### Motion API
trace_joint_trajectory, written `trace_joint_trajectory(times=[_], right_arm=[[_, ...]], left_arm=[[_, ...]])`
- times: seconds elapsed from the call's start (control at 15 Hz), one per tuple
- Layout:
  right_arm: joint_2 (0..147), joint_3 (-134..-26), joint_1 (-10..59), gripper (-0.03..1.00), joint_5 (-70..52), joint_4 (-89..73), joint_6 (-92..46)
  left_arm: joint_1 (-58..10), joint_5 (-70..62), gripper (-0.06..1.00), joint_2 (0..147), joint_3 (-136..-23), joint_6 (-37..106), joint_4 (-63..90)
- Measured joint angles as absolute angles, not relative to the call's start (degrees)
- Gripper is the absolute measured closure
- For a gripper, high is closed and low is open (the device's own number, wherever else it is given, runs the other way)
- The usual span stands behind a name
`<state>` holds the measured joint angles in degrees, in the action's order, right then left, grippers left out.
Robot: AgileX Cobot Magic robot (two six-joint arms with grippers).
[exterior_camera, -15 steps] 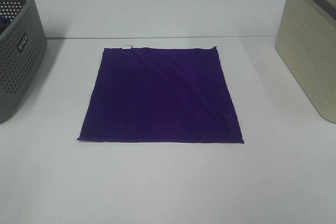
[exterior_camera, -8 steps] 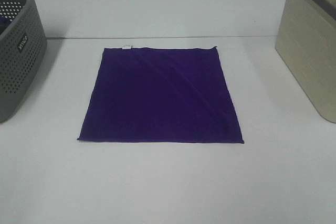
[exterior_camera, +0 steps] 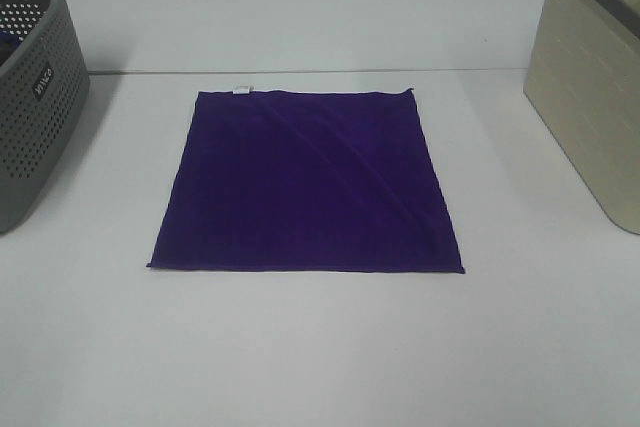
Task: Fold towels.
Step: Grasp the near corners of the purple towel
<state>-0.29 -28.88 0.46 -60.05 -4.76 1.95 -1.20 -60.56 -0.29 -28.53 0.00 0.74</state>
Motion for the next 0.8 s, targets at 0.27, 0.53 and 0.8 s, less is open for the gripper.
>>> trace_joint_trajectory(times=[0.27, 0.53, 0.8], right_arm=[[-0.29, -28.88, 0.46, 0.01, -59.99, -5.39, 1.95], [-0.29, -28.88, 0.46, 0.01, -59.99, -5.90, 1.95], [0.97, -29.45, 0.46, 0.01, -61.82, -6.99, 1.95]], left_arm=[[-1.20, -60.56, -0.04, -0.29, -28.53, 0.00, 0.74], [-1.20, -60.56, -0.04, -0.29, -28.53, 0.00, 0.74], [-1.20, -61.48, -0.04, 0.40, -29.16, 0.00, 0.97]])
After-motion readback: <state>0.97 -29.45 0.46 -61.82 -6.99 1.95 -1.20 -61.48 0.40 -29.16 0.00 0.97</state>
